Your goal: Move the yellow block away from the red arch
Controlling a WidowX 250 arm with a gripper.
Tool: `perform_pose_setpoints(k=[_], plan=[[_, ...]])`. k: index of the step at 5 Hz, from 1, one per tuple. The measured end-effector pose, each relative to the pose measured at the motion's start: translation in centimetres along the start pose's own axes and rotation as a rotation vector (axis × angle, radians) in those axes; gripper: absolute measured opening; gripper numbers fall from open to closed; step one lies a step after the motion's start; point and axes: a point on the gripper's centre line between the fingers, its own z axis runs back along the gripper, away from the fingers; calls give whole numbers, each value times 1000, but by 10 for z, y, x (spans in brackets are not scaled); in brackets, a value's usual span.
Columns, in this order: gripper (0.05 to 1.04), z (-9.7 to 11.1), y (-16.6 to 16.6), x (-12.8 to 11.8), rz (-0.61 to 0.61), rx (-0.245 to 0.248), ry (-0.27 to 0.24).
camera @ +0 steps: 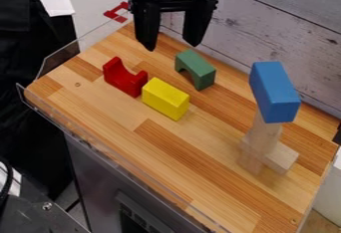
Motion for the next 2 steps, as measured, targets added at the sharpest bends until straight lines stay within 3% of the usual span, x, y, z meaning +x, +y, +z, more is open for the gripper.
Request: perform_pose_setpoints(k=[1,2], plan=[[999,-8,0,-1,0,24,17],[999,-27,-5,5,43,-57,34]])
